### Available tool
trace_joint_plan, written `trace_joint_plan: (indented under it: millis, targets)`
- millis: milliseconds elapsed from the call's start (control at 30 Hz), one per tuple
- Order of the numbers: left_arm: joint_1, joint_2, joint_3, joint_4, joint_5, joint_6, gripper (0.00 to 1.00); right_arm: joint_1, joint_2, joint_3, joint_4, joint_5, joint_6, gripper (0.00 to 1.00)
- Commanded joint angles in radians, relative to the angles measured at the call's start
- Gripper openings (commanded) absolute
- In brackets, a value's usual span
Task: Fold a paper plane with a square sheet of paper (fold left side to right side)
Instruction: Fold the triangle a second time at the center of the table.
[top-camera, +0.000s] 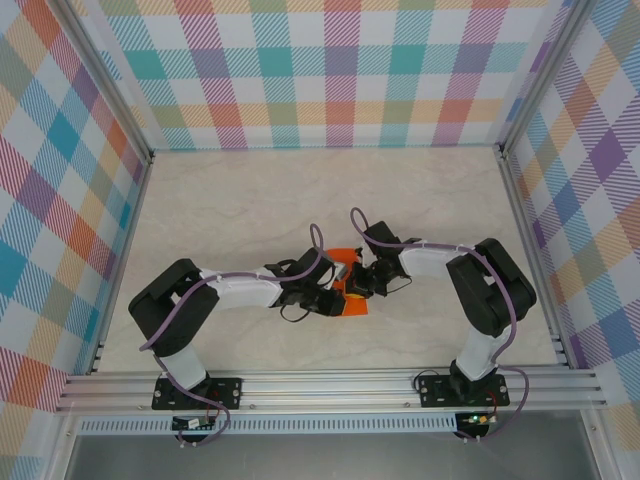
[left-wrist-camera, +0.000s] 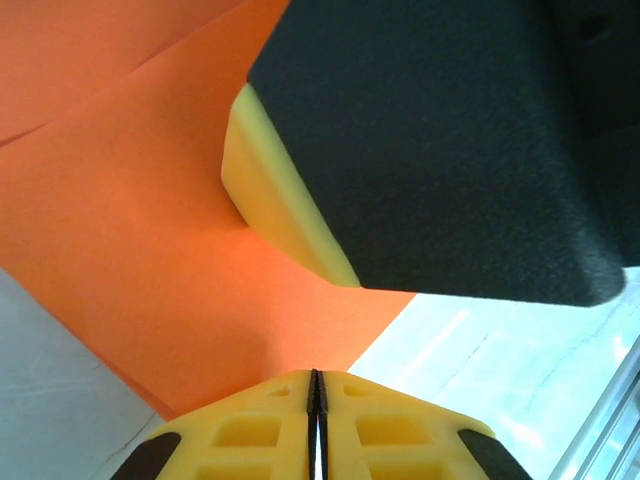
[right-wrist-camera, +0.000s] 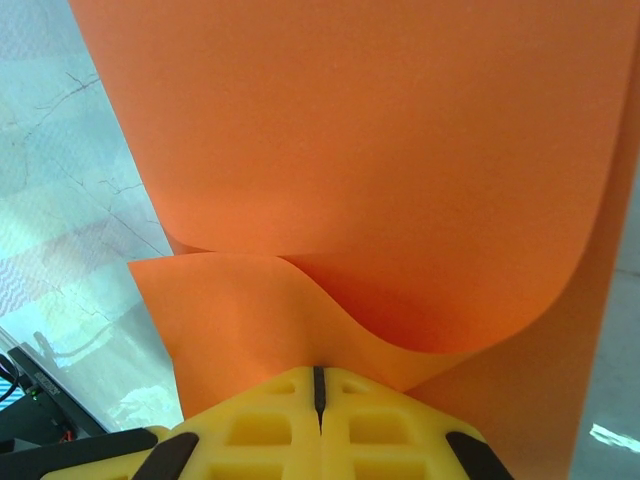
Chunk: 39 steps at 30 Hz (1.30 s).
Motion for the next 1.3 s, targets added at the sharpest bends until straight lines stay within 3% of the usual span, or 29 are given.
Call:
trace_joint_plan:
  millis: [0, 367, 767, 1000, 1267]
  targets:
    - [0.006, 0.0, -0.031, -0.005, -0.022, -0.015, 0.11, 0.004, 0.036, -0.012, -0.1, 0.073, -0.02, 0.0]
    - [0.007, -0.009, -0.079, -0.013, -0.032, -0.039, 0.08, 0.004, 0.033, -0.007, -0.118, 0.084, -0.024, 0.0]
    - [0.008, -0.128, -0.24, 0.046, -0.004, -0.116, 0.02, 0.005, 0.039, -0.003, -0.119, 0.084, -0.027, 0.0]
    - [0.019, -0.237, -0.178, 0.028, 0.026, -0.103, 0.02, 0.004, 0.037, -0.003, -0.114, 0.078, -0.026, 0.0]
    - [0.029, -0.112, -0.036, -0.011, 0.036, -0.04, 0.02, 0.004, 0.034, -0.004, -0.114, 0.077, -0.027, 0.0]
